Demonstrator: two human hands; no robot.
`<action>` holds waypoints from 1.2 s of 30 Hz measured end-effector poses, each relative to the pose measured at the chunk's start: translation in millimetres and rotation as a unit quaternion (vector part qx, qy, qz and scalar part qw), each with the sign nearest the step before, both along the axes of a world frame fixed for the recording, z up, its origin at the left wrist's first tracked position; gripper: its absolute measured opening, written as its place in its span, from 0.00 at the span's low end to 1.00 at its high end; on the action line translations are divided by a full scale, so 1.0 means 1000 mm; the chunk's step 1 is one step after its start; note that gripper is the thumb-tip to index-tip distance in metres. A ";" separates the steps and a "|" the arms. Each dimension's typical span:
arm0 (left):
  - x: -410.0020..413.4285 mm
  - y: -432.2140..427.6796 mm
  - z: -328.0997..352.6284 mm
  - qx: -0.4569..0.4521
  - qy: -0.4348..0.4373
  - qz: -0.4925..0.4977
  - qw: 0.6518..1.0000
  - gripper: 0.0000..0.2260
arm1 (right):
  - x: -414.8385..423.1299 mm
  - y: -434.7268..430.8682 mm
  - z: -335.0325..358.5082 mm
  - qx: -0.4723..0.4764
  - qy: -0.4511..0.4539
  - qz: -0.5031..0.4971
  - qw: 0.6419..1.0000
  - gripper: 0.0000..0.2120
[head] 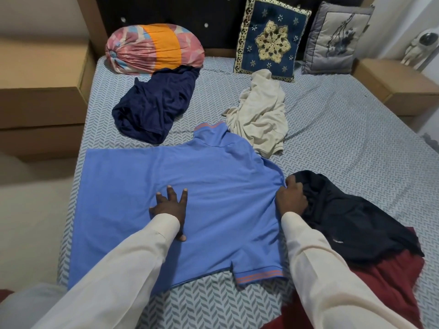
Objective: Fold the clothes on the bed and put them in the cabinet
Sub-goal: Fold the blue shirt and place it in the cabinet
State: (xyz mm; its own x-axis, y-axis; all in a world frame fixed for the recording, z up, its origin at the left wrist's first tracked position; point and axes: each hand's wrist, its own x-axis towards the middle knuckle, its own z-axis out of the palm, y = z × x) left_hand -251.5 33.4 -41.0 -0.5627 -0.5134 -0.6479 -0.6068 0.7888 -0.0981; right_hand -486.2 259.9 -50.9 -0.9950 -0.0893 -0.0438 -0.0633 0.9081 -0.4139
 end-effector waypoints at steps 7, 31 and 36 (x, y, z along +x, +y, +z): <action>-0.004 0.001 0.000 -0.003 -0.010 0.012 1.000 0.67 | -0.009 0.010 0.001 0.149 0.013 0.235 0.960 0.21; 0.061 -0.200 -0.005 -0.002 0.128 0.108 0.986 0.36 | -0.050 -0.186 0.002 0.241 -0.096 0.341 0.904 0.34; 0.063 -0.235 -0.014 -0.018 0.144 0.160 0.976 0.43 | -0.070 -0.208 -0.003 0.263 -0.130 0.300 0.907 0.42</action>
